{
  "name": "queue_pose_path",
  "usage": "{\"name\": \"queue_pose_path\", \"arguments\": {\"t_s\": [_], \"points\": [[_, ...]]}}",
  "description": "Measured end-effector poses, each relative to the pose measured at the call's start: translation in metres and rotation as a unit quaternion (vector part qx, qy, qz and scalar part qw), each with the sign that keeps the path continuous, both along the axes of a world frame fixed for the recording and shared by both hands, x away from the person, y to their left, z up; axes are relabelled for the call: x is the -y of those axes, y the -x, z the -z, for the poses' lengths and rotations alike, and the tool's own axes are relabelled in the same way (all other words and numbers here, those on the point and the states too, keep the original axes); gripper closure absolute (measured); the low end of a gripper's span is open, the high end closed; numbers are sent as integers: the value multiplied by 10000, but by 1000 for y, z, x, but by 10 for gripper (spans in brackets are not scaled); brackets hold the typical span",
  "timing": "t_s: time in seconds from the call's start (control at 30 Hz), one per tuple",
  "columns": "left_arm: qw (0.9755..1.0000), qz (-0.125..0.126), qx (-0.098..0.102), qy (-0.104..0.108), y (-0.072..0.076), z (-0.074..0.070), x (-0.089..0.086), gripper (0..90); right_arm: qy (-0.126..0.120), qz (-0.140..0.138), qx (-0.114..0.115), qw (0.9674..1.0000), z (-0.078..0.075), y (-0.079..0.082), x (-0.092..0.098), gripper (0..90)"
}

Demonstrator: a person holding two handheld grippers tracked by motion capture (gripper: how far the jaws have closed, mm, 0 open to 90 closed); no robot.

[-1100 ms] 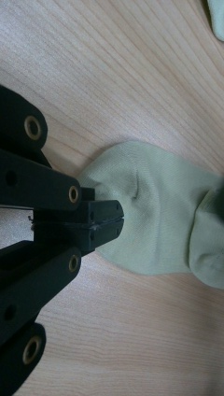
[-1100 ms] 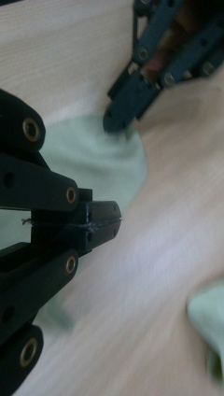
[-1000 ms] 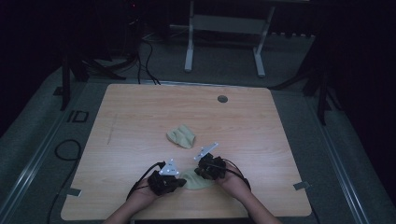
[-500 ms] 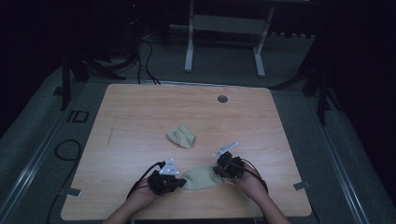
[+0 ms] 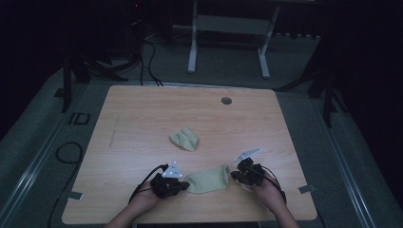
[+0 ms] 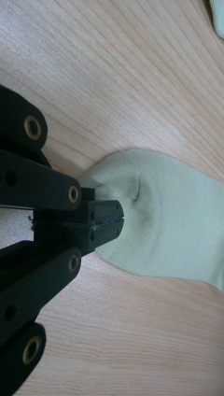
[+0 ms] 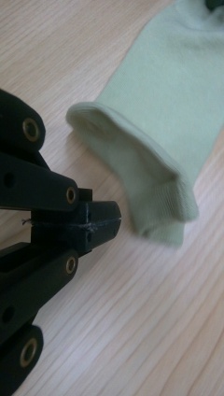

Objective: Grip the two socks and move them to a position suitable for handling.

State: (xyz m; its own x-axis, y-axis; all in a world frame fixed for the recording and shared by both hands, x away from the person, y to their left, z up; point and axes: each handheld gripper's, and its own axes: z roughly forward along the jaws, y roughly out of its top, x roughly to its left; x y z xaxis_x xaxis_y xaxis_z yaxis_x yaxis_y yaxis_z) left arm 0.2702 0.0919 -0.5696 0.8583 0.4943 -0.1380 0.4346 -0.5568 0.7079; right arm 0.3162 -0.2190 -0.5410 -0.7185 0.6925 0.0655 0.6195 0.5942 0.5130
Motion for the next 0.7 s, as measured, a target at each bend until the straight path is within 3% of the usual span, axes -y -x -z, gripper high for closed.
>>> {"name": "queue_pose_path", "arguments": {"t_s": [0.17, 0.3, 0.47, 0.7], "points": [[10000, 13, -26, 0, -1, 0, -1, 900, -242, 161, 222, 9993, -18, 0, 12, 900], [10000, 20, -27, 3, -1, 0, -1, 900, -433, 133, 380, 9983, -32, -2, 7, 900], [10000, -22, -27, 1, -4, 0, -2, 900, -358, -96, 252, 9990, -23, -3, -8, 900], [9999, -117, -96, 7, -12, -1, -9, 900, -227, -135, 54, 9996, -7, -1, -9, 900]]}}
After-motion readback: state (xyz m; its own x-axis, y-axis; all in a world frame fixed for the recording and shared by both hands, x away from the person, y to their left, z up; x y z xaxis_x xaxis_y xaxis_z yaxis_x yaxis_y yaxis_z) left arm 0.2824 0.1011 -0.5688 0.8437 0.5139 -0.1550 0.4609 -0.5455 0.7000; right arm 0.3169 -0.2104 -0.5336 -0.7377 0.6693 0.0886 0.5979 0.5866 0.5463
